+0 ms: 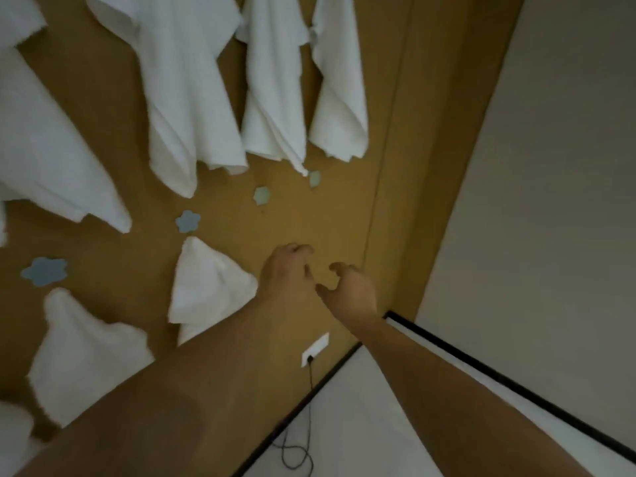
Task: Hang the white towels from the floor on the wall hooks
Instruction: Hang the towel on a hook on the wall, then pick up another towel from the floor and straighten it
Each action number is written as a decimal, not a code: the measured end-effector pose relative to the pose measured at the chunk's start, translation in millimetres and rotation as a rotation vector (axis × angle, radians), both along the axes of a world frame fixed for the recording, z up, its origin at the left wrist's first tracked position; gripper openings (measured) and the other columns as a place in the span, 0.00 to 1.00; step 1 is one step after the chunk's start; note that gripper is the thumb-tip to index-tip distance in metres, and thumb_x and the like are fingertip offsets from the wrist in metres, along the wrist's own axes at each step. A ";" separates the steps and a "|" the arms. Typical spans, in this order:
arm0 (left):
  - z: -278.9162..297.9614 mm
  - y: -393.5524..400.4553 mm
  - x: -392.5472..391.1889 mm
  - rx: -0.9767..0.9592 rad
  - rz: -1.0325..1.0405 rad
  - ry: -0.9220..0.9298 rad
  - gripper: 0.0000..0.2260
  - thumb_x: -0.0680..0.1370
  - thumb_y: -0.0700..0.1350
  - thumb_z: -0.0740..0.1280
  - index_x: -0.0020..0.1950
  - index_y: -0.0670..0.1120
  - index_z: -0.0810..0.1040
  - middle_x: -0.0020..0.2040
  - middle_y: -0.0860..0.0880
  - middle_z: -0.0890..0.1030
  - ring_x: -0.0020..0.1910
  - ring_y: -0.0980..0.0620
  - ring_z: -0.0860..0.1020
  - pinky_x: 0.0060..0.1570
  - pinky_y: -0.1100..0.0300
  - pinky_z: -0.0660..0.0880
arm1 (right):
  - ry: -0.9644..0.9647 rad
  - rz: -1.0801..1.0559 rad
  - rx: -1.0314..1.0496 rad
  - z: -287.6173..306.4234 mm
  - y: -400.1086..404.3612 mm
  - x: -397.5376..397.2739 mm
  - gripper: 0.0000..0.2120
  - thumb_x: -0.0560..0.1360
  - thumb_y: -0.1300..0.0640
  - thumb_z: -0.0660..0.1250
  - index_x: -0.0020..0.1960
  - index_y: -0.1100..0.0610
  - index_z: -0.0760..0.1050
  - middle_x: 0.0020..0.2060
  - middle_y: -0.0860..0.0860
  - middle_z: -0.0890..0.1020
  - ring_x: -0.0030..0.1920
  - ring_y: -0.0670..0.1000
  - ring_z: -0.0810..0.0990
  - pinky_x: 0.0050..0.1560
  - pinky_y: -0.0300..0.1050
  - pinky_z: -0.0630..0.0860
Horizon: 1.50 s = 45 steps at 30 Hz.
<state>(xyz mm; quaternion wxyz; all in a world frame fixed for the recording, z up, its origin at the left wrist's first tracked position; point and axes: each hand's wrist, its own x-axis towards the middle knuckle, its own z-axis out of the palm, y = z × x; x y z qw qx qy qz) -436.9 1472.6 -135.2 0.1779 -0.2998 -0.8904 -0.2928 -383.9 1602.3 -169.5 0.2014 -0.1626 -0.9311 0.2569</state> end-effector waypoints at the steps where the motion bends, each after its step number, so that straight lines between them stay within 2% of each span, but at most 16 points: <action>1: 1.0 26.9 16.6 -0.016 -0.072 -0.007 0.19 0.78 0.38 0.62 0.68 0.46 0.75 0.65 0.46 0.76 0.63 0.47 0.72 0.58 0.58 0.70 | 0.007 -0.057 0.016 1.2 23.8 26.1 0.28 0.73 0.43 0.69 0.70 0.54 0.72 0.62 0.54 0.78 0.61 0.55 0.76 0.56 0.48 0.76; 5: -0.6 138.9 112.4 -0.034 -0.372 -0.039 0.18 0.78 0.40 0.60 0.68 0.47 0.75 0.64 0.46 0.76 0.61 0.47 0.73 0.56 0.58 0.73 | -0.020 -0.334 0.056 -0.9 119.7 154.9 0.27 0.73 0.43 0.69 0.69 0.53 0.72 0.61 0.54 0.79 0.61 0.57 0.74 0.58 0.50 0.74; 8: -9.9 219.4 212.2 -0.068 -0.559 -0.104 0.17 0.79 0.40 0.60 0.67 0.47 0.75 0.67 0.47 0.74 0.62 0.48 0.72 0.55 0.61 0.70 | -0.027 -0.559 0.012 -10.9 178.9 276.9 0.27 0.73 0.43 0.69 0.69 0.51 0.72 0.61 0.53 0.78 0.61 0.55 0.74 0.59 0.49 0.72; 12: -27.1 303.7 362.0 -0.192 -0.812 -0.089 0.17 0.80 0.42 0.60 0.69 0.48 0.73 0.67 0.48 0.74 0.62 0.48 0.72 0.60 0.54 0.73 | -0.044 -0.829 -0.027 -23.5 229.4 450.5 0.27 0.73 0.42 0.69 0.69 0.51 0.72 0.62 0.51 0.78 0.62 0.54 0.74 0.59 0.48 0.72; 16: -47.9 356.7 514.5 -0.315 -1.017 -0.099 0.17 0.80 0.46 0.62 0.68 0.50 0.74 0.66 0.49 0.74 0.60 0.47 0.75 0.58 0.55 0.74 | -0.081 -1.075 -0.053 -35.7 243.4 619.6 0.26 0.73 0.42 0.69 0.68 0.50 0.73 0.61 0.50 0.79 0.63 0.54 0.73 0.61 0.51 0.74; 19: -63.4 383.4 624.2 -0.377 -1.183 -0.084 0.16 0.79 0.47 0.64 0.67 0.51 0.75 0.65 0.49 0.75 0.60 0.46 0.75 0.59 0.54 0.74 | -0.123 -1.278 -0.087 -48.2 239.4 736.8 0.25 0.72 0.43 0.70 0.66 0.50 0.74 0.59 0.50 0.79 0.60 0.54 0.74 0.58 0.50 0.76; 23: -85.1 401.0 749.4 -0.495 -1.394 -0.021 0.17 0.78 0.50 0.63 0.68 0.52 0.73 0.67 0.50 0.74 0.62 0.46 0.74 0.61 0.52 0.73 | -0.184 -1.507 -0.203 -75.7 217.4 863.4 0.26 0.73 0.42 0.69 0.69 0.49 0.72 0.62 0.51 0.78 0.62 0.54 0.74 0.58 0.49 0.75; 28: -112.3 431.0 869.1 -0.627 -1.660 0.044 0.22 0.78 0.58 0.63 0.70 0.53 0.71 0.68 0.50 0.73 0.65 0.48 0.73 0.63 0.49 0.72 | -0.230 -1.733 -0.354 -108.6 203.8 976.0 0.27 0.73 0.42 0.67 0.69 0.49 0.71 0.63 0.50 0.77 0.64 0.55 0.72 0.60 0.49 0.71; 34: -142.8 506.2 992.8 -0.671 -1.845 0.096 0.23 0.78 0.59 0.62 0.71 0.52 0.70 0.69 0.49 0.72 0.66 0.47 0.72 0.64 0.50 0.71 | -0.236 -1.906 -0.511 -135.1 243.2 1080.9 0.32 0.73 0.41 0.68 0.74 0.50 0.66 0.66 0.51 0.75 0.66 0.57 0.71 0.63 0.51 0.72; 45: -176.9 687.5 1155.2 -0.859 -1.976 0.074 0.24 0.78 0.58 0.62 0.72 0.50 0.69 0.69 0.48 0.72 0.66 0.46 0.71 0.64 0.49 0.70 | -0.262 -2.052 -0.715 -157.5 369.1 1213.9 0.33 0.74 0.42 0.67 0.75 0.50 0.64 0.69 0.51 0.72 0.68 0.56 0.69 0.66 0.52 0.70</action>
